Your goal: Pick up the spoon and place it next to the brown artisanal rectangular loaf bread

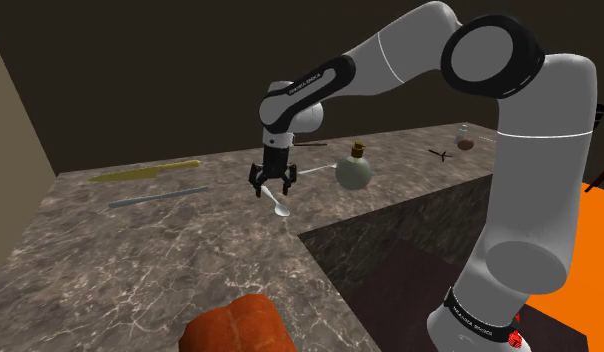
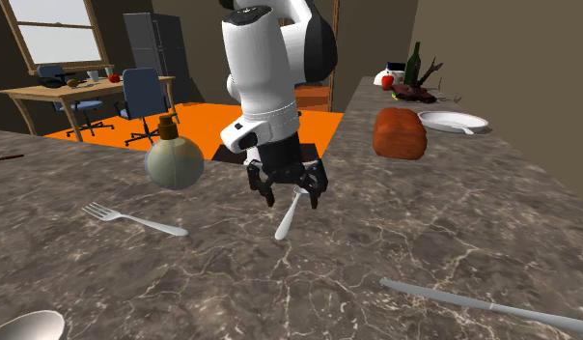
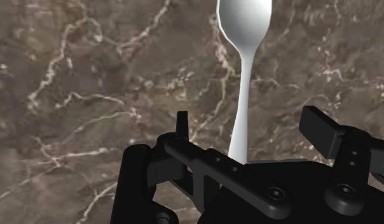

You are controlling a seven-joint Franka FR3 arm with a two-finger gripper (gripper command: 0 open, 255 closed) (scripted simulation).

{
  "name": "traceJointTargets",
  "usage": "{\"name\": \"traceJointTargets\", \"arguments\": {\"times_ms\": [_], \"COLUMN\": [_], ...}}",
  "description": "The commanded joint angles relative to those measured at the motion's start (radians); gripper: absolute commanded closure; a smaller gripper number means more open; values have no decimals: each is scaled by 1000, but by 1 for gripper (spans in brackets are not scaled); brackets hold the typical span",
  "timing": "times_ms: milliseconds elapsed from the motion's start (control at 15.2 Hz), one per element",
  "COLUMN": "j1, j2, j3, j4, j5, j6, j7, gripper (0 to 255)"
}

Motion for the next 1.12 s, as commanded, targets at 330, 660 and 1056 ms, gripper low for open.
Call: {"name": "traceJointTargets", "arguments": {"times_ms": [330, 660, 1056], "j1": [0, 0, 0], "j2": [1, 0, -13], "j3": [0, 0, 0], "j4": [-1, -2, 8], "j5": [0, 0, -2], "j6": [3, 1, -20], "j7": [0, -1, 4], "gripper": [255, 255, 255]}}
